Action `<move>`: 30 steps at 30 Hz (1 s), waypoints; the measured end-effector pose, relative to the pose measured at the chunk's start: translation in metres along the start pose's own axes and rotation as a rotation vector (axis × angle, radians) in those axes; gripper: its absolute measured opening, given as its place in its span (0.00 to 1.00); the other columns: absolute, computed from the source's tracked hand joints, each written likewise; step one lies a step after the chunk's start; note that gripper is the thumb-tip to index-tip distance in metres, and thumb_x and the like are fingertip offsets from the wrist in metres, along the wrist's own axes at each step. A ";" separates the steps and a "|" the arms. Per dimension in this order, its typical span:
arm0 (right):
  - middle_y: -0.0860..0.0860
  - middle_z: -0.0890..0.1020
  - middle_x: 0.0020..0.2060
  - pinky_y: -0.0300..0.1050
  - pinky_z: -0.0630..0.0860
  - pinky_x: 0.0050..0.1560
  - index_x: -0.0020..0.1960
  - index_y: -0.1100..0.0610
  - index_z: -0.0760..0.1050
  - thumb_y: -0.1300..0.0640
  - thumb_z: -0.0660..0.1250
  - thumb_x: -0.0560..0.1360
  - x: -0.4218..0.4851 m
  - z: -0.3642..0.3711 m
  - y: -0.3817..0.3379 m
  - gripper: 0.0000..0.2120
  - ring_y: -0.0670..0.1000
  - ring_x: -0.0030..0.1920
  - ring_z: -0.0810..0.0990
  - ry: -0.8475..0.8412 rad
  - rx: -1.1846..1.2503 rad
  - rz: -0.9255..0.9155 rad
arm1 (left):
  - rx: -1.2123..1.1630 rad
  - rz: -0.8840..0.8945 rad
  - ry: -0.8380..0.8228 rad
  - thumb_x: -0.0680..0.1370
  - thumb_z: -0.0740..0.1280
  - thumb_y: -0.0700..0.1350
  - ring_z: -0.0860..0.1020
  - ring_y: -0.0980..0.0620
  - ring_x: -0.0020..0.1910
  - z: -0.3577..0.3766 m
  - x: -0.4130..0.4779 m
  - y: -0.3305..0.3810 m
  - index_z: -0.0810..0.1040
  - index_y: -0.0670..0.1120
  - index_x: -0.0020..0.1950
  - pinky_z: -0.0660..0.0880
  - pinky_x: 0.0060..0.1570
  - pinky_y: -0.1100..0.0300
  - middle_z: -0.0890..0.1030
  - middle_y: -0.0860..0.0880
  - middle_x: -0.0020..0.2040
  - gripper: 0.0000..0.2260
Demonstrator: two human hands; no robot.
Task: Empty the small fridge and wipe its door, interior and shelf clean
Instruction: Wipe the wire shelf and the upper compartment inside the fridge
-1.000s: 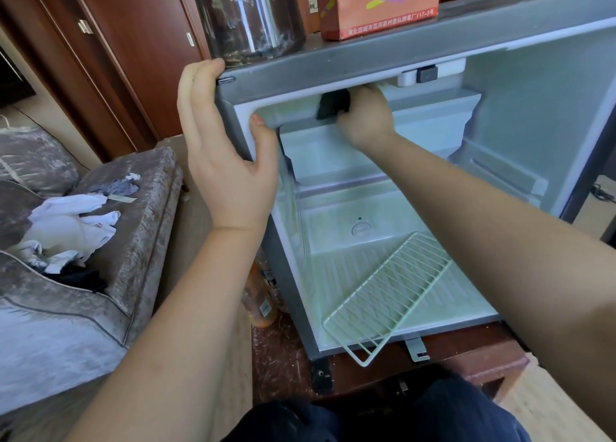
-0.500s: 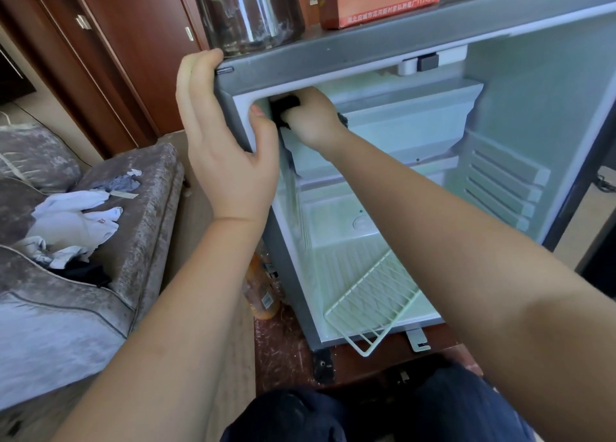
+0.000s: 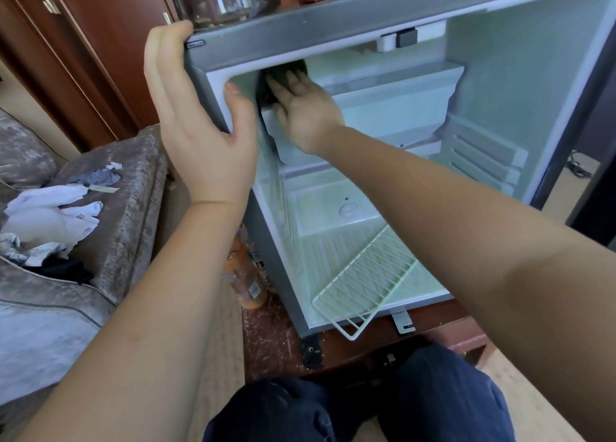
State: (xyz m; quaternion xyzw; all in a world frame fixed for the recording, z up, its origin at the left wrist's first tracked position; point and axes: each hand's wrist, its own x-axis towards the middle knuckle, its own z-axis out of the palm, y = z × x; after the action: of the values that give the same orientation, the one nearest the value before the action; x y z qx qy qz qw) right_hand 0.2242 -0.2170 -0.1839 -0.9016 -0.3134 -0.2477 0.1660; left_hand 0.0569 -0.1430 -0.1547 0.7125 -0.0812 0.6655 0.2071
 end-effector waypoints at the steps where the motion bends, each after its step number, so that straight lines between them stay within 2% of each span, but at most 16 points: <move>1: 0.58 0.57 0.76 0.45 0.52 0.74 0.78 0.52 0.53 0.48 0.49 0.83 -0.005 -0.004 0.011 0.25 0.57 0.76 0.55 0.018 -0.016 0.031 | -0.003 -0.003 -0.002 0.74 0.63 0.31 0.70 0.41 0.65 0.000 0.000 0.001 0.68 0.32 0.65 0.63 0.69 0.59 0.72 0.35 0.63 0.19; 4: 0.59 0.61 0.75 0.45 0.56 0.72 0.77 0.52 0.57 0.48 0.50 0.83 -0.021 -0.021 0.054 0.24 0.58 0.75 0.59 0.072 -0.041 0.141 | -0.005 -0.001 -0.015 0.74 0.62 0.31 0.70 0.38 0.66 -0.001 0.000 0.002 0.68 0.31 0.65 0.62 0.68 0.65 0.72 0.34 0.63 0.19; 9: 0.60 0.67 0.72 0.51 0.65 0.65 0.76 0.56 0.60 0.49 0.50 0.83 -0.043 -0.054 0.134 0.23 0.62 0.70 0.66 0.123 -0.105 0.376 | -0.035 -0.004 -0.008 0.75 0.61 0.32 0.67 0.46 0.66 -0.003 0.000 0.002 0.68 0.32 0.66 0.61 0.68 0.65 0.71 0.35 0.64 0.19; 14: 0.63 0.70 0.68 0.50 0.65 0.65 0.74 0.57 0.64 0.49 0.51 0.82 -0.043 -0.063 0.135 0.23 0.62 0.69 0.66 0.102 -0.097 0.496 | -0.058 -0.003 0.000 0.75 0.61 0.32 0.67 0.49 0.66 -0.003 -0.001 0.001 0.69 0.32 0.66 0.59 0.66 0.71 0.71 0.35 0.65 0.19; 18: 0.62 0.71 0.67 0.49 0.67 0.63 0.74 0.53 0.65 0.46 0.53 0.81 -0.036 -0.045 0.073 0.23 0.62 0.66 0.69 0.088 -0.067 0.369 | -0.078 -0.020 -0.004 0.75 0.61 0.32 0.66 0.53 0.66 -0.004 -0.001 0.002 0.69 0.32 0.66 0.58 0.64 0.74 0.71 0.35 0.65 0.19; 21: 0.60 0.69 0.70 0.47 0.65 0.65 0.75 0.51 0.63 0.46 0.54 0.81 -0.025 -0.027 0.022 0.23 0.60 0.68 0.68 0.059 -0.034 0.207 | -0.080 -0.079 -0.035 0.76 0.61 0.33 0.63 0.49 0.72 -0.006 -0.011 0.006 0.63 0.33 0.72 0.56 0.69 0.71 0.66 0.36 0.71 0.23; 22: 0.59 0.69 0.70 0.46 0.64 0.66 0.75 0.51 0.63 0.47 0.54 0.81 -0.021 -0.023 0.009 0.23 0.60 0.68 0.68 0.065 -0.029 0.160 | -0.076 -0.107 -0.050 0.77 0.62 0.33 0.61 0.48 0.74 -0.008 -0.019 0.007 0.61 0.33 0.73 0.55 0.70 0.69 0.64 0.38 0.74 0.25; 25: 0.58 0.72 0.67 0.47 0.66 0.63 0.74 0.50 0.65 0.50 0.55 0.81 -0.016 -0.013 0.001 0.22 0.60 0.65 0.71 0.108 -0.026 0.061 | -0.079 -0.220 -0.098 0.77 0.64 0.33 0.57 0.55 0.76 -0.014 -0.057 0.014 0.55 0.37 0.77 0.55 0.73 0.65 0.58 0.50 0.75 0.30; 27: 0.58 0.77 0.62 0.50 0.69 0.58 0.72 0.52 0.68 0.53 0.57 0.79 -0.016 -0.004 0.009 0.21 0.62 0.59 0.74 0.200 -0.029 -0.017 | -0.083 -0.276 -0.099 0.76 0.64 0.33 0.56 0.57 0.76 -0.013 -0.077 0.013 0.54 0.39 0.77 0.55 0.74 0.62 0.57 0.52 0.75 0.31; 30: 0.61 0.81 0.52 0.52 0.74 0.50 0.66 0.58 0.75 0.55 0.57 0.76 -0.021 0.014 0.018 0.20 0.64 0.49 0.78 0.423 -0.048 -0.111 | -0.099 -0.325 -0.018 0.75 0.65 0.31 0.59 0.57 0.75 -0.007 -0.087 0.012 0.57 0.41 0.75 0.58 0.73 0.62 0.61 0.51 0.74 0.31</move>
State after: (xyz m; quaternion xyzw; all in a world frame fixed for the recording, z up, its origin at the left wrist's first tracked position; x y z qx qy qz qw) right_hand 0.2264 -0.2349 -0.2095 -0.8146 -0.3149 -0.4474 0.1925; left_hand 0.0373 -0.1654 -0.2378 0.7110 0.0006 0.6121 0.3461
